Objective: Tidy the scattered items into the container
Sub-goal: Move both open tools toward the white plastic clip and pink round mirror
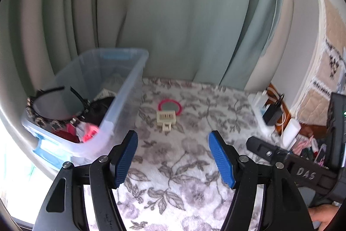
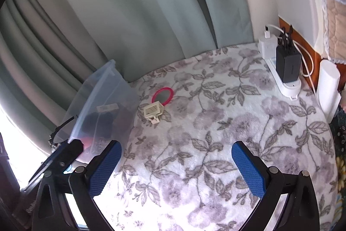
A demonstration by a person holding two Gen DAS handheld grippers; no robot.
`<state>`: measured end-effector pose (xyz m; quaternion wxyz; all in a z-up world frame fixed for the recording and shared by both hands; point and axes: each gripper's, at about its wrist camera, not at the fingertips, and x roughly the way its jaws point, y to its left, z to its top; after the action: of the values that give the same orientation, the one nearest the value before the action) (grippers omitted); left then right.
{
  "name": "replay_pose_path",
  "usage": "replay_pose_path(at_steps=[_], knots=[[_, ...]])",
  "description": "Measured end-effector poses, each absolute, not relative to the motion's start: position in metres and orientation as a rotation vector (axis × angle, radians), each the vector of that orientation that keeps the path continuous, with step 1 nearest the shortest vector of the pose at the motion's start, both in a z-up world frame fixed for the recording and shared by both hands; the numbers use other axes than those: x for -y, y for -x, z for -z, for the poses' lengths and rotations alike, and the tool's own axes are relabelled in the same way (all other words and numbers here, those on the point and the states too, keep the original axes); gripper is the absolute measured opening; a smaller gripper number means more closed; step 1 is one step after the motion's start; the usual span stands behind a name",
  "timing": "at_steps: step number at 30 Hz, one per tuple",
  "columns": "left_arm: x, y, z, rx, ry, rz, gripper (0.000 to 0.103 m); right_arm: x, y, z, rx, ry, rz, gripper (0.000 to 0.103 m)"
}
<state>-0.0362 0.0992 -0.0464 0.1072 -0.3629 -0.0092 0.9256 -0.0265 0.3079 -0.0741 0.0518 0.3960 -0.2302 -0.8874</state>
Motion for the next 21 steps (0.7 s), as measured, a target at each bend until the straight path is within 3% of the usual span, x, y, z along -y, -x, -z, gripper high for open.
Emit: replay_pose_path(at_steps=[9,21], knots=[[-0.113,0.060,0.084,0.005,1.186,-2.702,0.069,-0.314,0.048,0.107,0.717,-1.285,2.649,0.103],[-0.123,0.109,0.131,0.020,1.275,-2.713,0.069,-0.309,0.083,0.126,0.555,-1.368,2.622,0.103]])
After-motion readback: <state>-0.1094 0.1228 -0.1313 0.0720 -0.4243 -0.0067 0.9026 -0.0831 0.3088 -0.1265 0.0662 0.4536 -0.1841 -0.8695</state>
